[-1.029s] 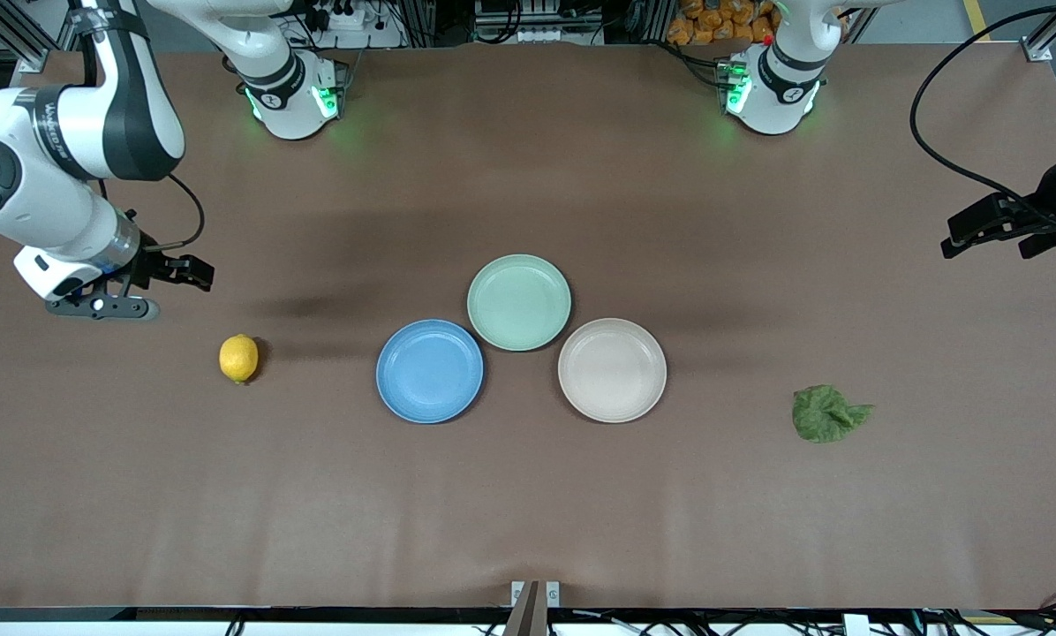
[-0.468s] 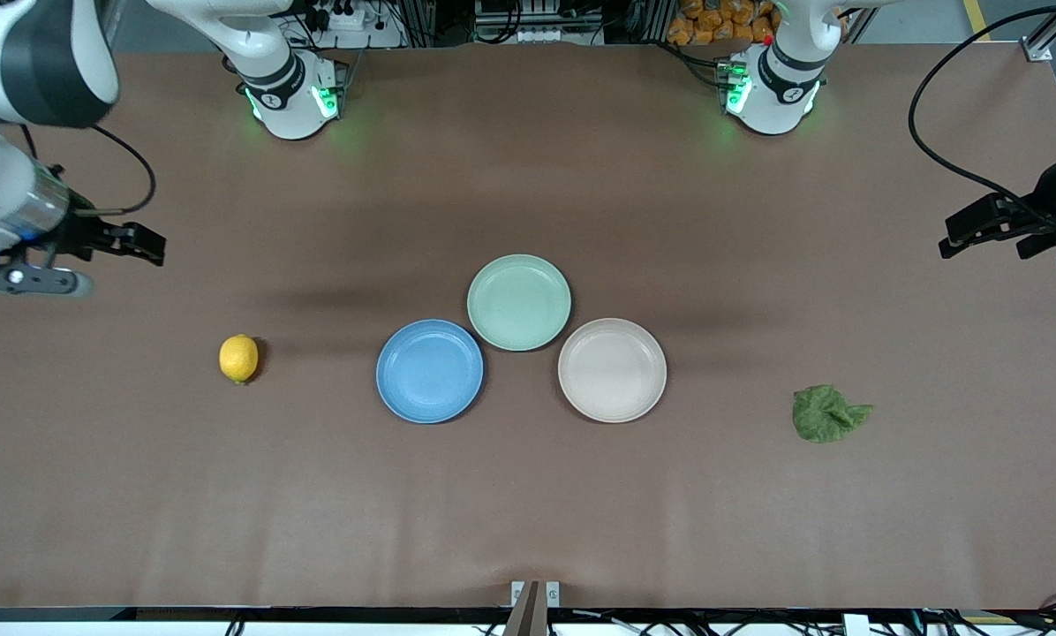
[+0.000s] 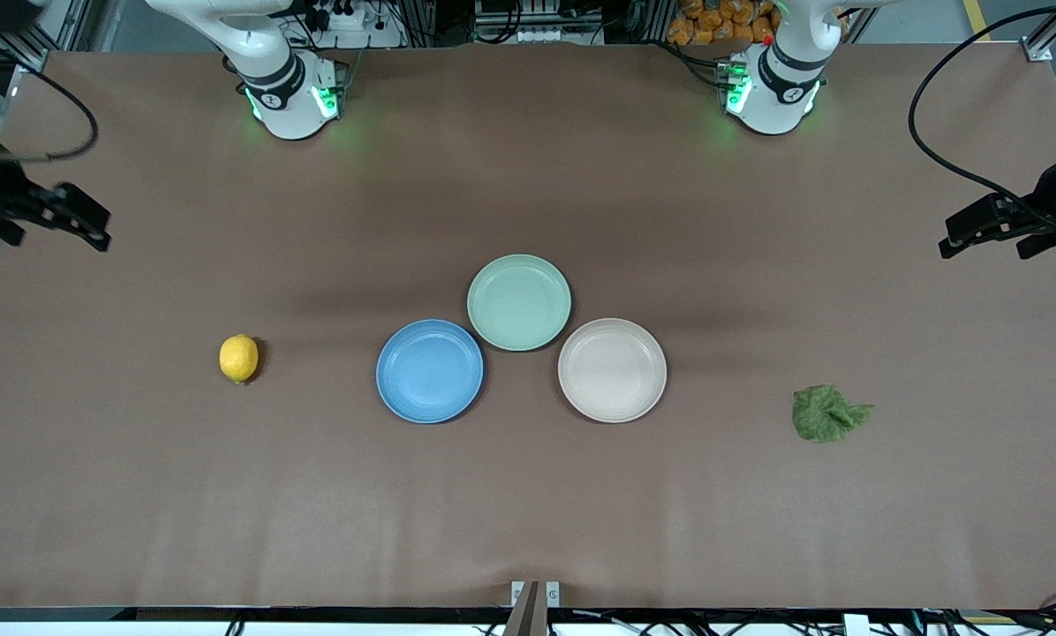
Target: Pick lemon and lettuce from blue and beige plates
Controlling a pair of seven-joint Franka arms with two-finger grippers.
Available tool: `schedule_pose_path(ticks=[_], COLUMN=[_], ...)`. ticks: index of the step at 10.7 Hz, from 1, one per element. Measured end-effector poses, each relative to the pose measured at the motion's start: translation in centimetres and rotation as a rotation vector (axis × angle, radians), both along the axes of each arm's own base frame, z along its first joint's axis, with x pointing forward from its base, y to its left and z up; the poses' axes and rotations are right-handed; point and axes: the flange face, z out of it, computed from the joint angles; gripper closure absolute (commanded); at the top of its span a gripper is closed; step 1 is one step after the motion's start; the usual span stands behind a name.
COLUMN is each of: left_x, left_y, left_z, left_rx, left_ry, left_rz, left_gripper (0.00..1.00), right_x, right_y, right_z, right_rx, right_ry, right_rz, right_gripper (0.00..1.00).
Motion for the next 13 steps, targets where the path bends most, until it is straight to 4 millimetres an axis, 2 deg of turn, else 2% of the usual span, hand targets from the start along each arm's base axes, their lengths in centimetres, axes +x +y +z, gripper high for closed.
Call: schedule_pose_path(ticks=[1,3,5,7,13], left_x=[0.0,0.0,0.0,0.0,0.0], left_y=[0.0,0.1,0.1,0.2,0.2], left_z=[0.0,0.0,0.0,0.0,0.0], left_rx=[0.0,0.0,0.0,0.0,0.0], left_ry=[0.0,0.0,0.0,0.0,0.0], left_rz=[0.001,0.001,0.002,0.003,0.004], left_gripper=[0.0,0.0,0.0,0.0,0.0], right_x=[-0.2,-0.1,0.6,1.1,1.6], right_y=[-0.1,-0.5,-1.2,-3.1,-2.9], right_z=[1.5,1.9,0.2,-1.6,-3.0], right_rx=[0.001,0.005,0.066,0.111,0.113], right_ry=[-0.015,-0.015,0.036,0.094,0.125], right_rz=[-0.004,-0.012,-0.037,-0.078,-0.075], right_gripper=[0.0,0.0,0.0,0.0,0.0])
